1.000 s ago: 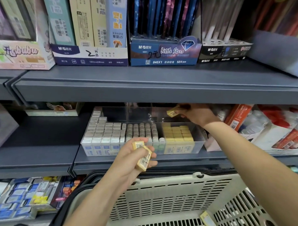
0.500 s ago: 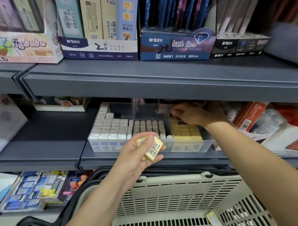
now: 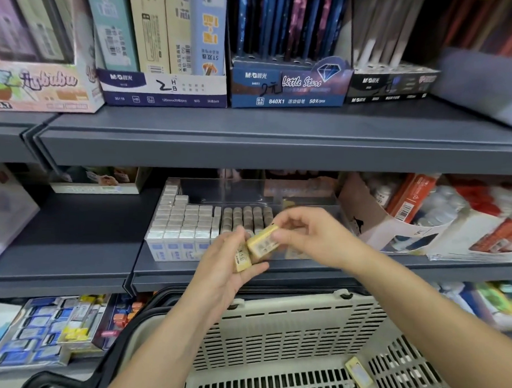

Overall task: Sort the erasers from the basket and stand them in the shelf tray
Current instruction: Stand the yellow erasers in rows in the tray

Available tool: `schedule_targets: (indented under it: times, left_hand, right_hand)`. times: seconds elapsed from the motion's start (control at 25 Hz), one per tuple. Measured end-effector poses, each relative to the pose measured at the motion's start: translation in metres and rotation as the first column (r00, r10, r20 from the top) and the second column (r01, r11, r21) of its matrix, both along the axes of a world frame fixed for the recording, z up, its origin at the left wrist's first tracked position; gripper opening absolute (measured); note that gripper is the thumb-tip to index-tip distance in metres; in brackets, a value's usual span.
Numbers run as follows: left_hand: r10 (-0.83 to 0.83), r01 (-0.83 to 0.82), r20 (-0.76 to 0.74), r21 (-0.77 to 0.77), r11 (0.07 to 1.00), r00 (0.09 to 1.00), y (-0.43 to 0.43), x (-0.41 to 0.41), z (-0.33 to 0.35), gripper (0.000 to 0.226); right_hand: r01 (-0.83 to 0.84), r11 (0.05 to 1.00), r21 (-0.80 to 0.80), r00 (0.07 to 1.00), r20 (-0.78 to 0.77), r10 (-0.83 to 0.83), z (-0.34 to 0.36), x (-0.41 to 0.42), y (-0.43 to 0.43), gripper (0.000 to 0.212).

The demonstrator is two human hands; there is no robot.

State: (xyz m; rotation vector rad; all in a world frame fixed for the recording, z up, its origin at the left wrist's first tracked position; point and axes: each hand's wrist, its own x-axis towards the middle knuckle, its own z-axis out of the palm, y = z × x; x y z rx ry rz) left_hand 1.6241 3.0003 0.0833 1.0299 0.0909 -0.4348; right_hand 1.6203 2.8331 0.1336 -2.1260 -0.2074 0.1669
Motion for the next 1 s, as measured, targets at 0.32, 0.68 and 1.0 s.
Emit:
schedule_targets:
  times: [0.32, 0.68, 1.0]
  left_hand:
    - [-0.022, -0.033, 0.266, 0.203, 0.979, 0.964, 0.007, 0.001, -0.001, 0.016]
    - [0.004, -0.178, 0.433, 0.363, 0.915, 0.901, 0.002, 0.000, -0.003, 0.026]
    - [0.012, -0.154, 0.406, 0.319, 0.935, 0.914, -0.001, -0.002, -0.001, 0.034]
  right_hand:
    - [0.381, 0.859, -0.342, 0.923, 0.190, -0.333, 0.004, 0.058, -0.043, 0.026]
    - [0.151, 0.749, -0.646, 0.988, 0.069, -0.139, -0.037, 0.107, -0.046, 0.032]
    - [0.172, 0.943, -0.284, 0.969, 0.219, -0.111, -0.013, 0.044, -0.009, 0.017]
